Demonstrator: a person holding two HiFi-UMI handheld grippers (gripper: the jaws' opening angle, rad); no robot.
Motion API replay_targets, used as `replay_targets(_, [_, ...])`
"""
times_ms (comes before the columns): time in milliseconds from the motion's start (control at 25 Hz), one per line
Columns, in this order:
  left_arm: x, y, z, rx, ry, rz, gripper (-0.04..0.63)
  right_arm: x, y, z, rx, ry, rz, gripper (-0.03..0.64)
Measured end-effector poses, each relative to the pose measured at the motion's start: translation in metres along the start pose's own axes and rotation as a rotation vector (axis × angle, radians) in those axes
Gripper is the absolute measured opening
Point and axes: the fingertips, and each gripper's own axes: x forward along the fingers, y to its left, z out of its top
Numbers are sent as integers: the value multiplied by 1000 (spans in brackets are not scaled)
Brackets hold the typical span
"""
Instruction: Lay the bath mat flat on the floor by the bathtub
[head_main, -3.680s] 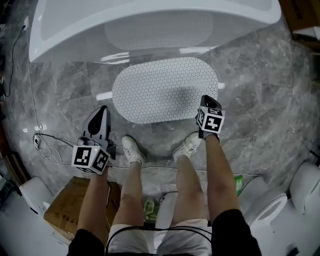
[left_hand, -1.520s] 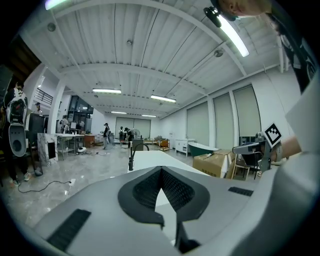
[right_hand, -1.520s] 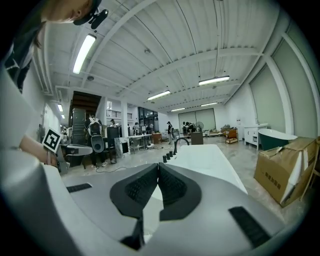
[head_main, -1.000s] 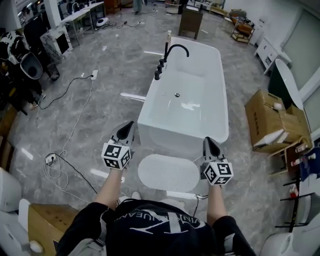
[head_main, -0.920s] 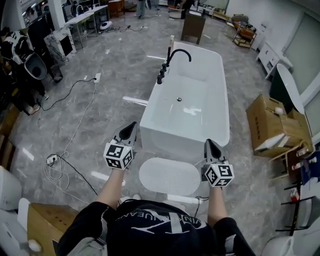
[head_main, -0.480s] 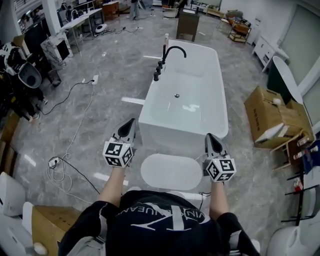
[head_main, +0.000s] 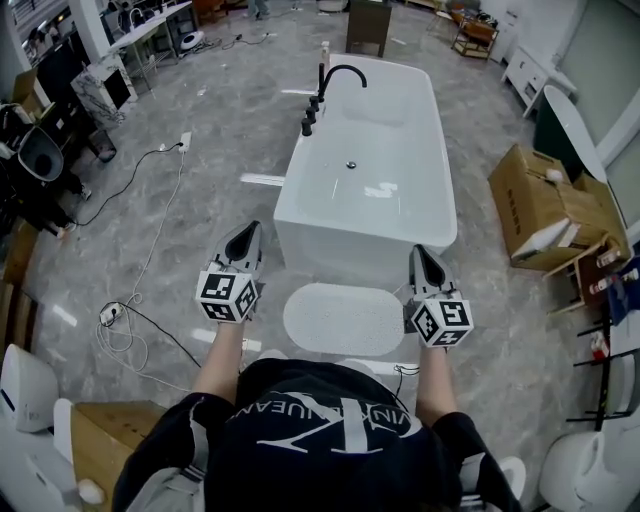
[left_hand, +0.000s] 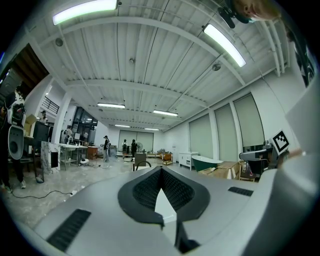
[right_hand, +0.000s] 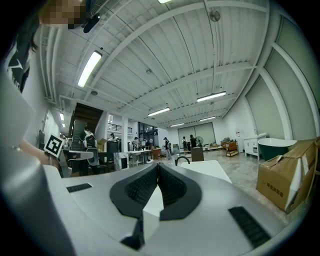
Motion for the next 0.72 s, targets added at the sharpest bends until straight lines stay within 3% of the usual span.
replay_targets(720, [4, -3, -3, -1, -6, -8, 14, 1, 1, -24, 32, 43, 20, 26])
